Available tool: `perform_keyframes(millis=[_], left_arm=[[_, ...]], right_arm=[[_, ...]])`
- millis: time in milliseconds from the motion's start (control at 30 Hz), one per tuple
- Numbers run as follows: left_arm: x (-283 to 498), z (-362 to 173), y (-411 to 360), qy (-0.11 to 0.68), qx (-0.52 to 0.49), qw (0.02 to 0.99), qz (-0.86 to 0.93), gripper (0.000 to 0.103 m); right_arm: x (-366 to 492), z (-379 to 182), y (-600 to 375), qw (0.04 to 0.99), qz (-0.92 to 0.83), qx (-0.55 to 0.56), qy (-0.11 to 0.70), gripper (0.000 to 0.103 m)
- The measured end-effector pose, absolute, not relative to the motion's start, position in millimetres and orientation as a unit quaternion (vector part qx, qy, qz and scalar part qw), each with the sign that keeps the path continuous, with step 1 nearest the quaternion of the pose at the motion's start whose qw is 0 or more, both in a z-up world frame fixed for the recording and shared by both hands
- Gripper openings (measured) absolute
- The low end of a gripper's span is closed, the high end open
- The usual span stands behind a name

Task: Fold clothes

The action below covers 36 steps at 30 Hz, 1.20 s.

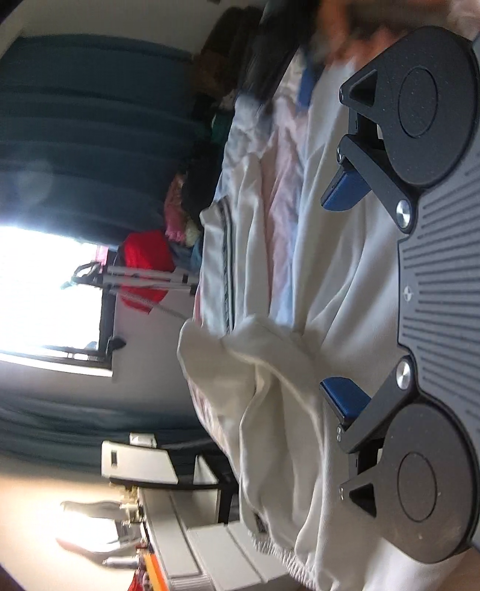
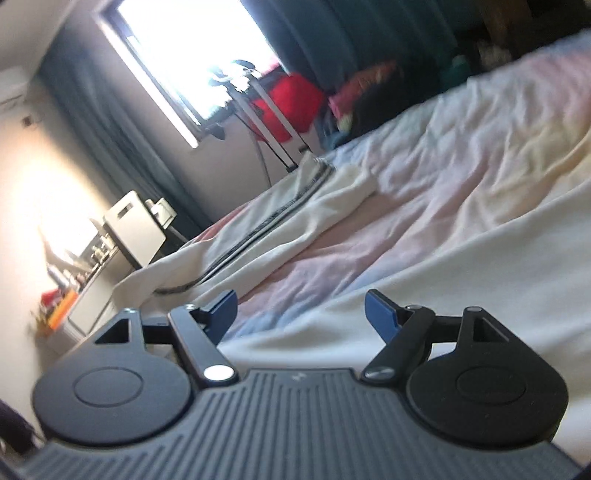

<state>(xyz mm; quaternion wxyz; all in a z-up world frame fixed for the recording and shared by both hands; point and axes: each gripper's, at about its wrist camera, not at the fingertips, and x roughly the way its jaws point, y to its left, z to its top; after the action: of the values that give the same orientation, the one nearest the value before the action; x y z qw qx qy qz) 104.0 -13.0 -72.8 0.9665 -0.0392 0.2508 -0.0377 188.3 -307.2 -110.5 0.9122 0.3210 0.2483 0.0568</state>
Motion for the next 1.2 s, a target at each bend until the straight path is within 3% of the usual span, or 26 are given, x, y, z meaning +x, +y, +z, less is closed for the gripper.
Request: perform_keyframes(millis=[333, 400, 533, 733, 933, 1200], left_arm=[[137.8, -112.9, 11.1, 0.274, -0.071, 0.958, -0.041, 0.098], [147.0, -124.0, 18.2, 0.285, -0.081, 0.954, -0.041, 0.098], [156.5, -132.6, 12.4, 0.273, -0.069, 0.958, -0.056, 0.098], [161.2, -136.4, 2.0, 0.271, -0.057, 0.958, -0.069, 0.099], [153.8, -130.0, 3.1, 0.263, -0.055, 0.961, -0.062, 0.099], [148.1, -122.6, -1.2, 0.248, -0.039, 0.966, -0.058, 0.1]], right_arm=[[351.6, -161.7, -298.8, 0.875, -0.002, 0.419, 0.243, 0.072], [373.3, -163.8, -298.0, 0.878, -0.022, 0.417, 0.235, 0.062], [400.8, -162.2, -309.5, 0.872, -0.092, 0.421, 0.232, 0.008], [383.0, -110.1, -344.6, 0.91, -0.133, 0.351, 0.176, 0.006], [330.6, -65.0, -447.3, 0.905, -0.23, 0.331, 0.135, 0.006], [307.3, -12.7, -534.1, 0.908, -0.275, 0.282, 0.143, 0.006]])
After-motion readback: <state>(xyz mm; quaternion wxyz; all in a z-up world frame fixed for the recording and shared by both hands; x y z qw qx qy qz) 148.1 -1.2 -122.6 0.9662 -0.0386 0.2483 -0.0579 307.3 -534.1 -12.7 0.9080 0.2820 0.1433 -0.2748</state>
